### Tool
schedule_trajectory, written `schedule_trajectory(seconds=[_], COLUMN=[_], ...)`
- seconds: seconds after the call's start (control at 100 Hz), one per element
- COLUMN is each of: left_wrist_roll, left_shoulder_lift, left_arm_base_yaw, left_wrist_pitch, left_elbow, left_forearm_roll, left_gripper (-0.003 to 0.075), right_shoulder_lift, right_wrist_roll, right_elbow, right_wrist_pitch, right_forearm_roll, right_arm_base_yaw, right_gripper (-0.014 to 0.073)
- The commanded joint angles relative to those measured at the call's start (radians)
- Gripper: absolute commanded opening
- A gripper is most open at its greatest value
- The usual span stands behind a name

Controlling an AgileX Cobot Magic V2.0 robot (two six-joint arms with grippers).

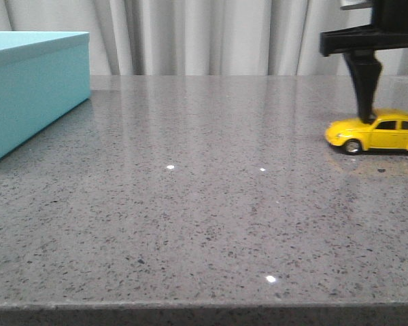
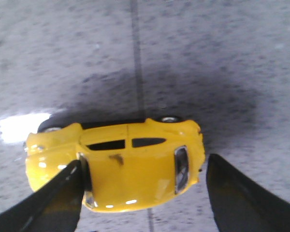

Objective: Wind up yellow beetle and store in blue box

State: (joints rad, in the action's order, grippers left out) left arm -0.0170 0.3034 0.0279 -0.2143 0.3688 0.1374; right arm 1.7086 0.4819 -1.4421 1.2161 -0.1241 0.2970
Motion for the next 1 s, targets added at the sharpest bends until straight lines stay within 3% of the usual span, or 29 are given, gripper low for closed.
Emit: schedule_trajectory(seconds=[0.0,0.26,0.61,0.99], left_wrist_roll=[0.006,0.006,0.006,0.006], left_shoulder_lift=[0.014,0.014,0.014,0.048], left_arm_base_yaw=[0.001,0.001,0.001,0.001], left_wrist_pitch=[0.073,0.073,0.123,0.087], left_elbow=[0.03,0.03,0.03,0.074], left_forearm_roll=[0.011,0.011,0.011,0.011], left_gripper=[-0.0019,-0.0019,-0.0019,-0.0018], right_shoulder_lift=[-0.06,-0.13,-0.424,-0.787], right_wrist_roll=[-0.028,-0.081,-0.151,-0.171], right_elbow=[-0.016,-0.001,0.016,0.29], right_wrist_pitch=[0.04,0.04,-0.074,-0.354], right_forearm_roll=[-0.044,-0.051,0.01,0.015], right_arm_base_yaw=[-0.036,-0.09,-0.085,-0.085], right_gripper=[0.0528,0.0528,0.0528,0.0528])
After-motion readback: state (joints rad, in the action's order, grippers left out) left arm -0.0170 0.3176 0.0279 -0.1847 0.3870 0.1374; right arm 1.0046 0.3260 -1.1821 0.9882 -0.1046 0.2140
